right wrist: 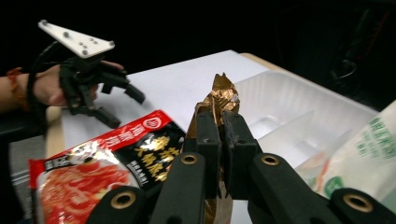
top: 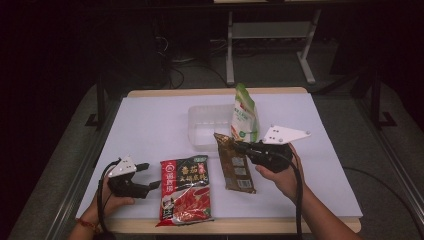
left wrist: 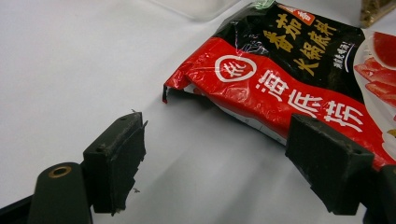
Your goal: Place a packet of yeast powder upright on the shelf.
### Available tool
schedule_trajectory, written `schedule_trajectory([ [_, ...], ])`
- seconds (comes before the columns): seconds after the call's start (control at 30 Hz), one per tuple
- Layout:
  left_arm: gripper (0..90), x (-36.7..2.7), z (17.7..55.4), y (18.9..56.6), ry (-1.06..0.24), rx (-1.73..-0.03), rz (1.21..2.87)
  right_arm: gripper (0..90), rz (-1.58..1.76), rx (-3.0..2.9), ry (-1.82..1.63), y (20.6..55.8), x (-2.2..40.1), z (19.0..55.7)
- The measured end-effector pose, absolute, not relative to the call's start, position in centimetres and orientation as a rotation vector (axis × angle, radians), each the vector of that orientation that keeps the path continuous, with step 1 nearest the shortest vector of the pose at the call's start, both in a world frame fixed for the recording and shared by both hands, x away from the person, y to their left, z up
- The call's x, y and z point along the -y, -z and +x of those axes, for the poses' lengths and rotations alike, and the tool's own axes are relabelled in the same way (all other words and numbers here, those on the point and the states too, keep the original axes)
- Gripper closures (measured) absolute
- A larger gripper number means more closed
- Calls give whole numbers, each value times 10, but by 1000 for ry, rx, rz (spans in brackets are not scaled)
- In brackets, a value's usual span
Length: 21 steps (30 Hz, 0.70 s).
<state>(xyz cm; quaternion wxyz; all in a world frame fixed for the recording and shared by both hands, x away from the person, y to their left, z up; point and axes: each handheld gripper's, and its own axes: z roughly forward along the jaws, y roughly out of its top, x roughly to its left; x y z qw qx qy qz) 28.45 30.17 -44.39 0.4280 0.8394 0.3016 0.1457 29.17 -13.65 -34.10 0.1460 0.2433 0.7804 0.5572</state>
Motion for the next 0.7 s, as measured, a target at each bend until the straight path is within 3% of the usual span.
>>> schedule_trajectory([
  [0.7,192,-300,285,445,-361,-754,2100,857,716,-2031,-1585,315,129,304],
])
